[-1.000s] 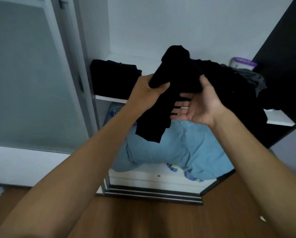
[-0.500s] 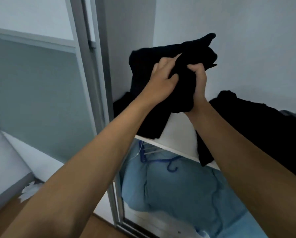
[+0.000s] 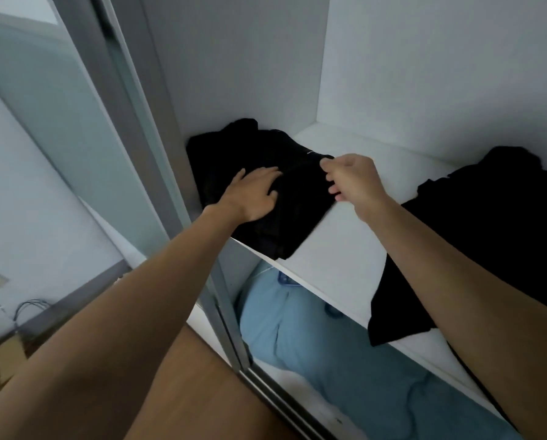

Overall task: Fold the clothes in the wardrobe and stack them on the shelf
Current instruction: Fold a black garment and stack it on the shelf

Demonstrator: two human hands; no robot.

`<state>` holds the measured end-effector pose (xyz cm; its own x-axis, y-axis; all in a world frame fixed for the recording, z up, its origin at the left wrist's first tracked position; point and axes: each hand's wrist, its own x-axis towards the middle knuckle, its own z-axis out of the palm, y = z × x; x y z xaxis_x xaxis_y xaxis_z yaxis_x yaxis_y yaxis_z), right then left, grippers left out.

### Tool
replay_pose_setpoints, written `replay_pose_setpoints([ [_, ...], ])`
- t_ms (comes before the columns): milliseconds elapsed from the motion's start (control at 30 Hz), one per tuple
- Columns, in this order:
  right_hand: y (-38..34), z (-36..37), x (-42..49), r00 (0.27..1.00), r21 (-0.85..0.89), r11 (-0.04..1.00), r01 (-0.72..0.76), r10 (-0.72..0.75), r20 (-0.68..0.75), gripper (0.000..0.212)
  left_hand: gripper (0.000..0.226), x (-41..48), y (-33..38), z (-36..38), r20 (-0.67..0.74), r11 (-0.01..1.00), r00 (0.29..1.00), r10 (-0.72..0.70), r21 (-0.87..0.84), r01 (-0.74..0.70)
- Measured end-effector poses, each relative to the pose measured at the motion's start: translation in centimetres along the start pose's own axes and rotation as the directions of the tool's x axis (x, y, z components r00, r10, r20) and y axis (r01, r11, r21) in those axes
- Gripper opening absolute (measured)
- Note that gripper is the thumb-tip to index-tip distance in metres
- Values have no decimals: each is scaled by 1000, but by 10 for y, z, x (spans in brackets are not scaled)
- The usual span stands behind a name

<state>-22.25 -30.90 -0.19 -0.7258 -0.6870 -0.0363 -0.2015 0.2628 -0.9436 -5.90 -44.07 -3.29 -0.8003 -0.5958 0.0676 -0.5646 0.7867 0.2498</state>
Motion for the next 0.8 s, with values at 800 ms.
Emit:
replay_pose_setpoints([
  [800,-41,19,97,997,-547,837,-10,-37,-75,35,74,54,-14,-37,83,993,991,-101,68,96],
])
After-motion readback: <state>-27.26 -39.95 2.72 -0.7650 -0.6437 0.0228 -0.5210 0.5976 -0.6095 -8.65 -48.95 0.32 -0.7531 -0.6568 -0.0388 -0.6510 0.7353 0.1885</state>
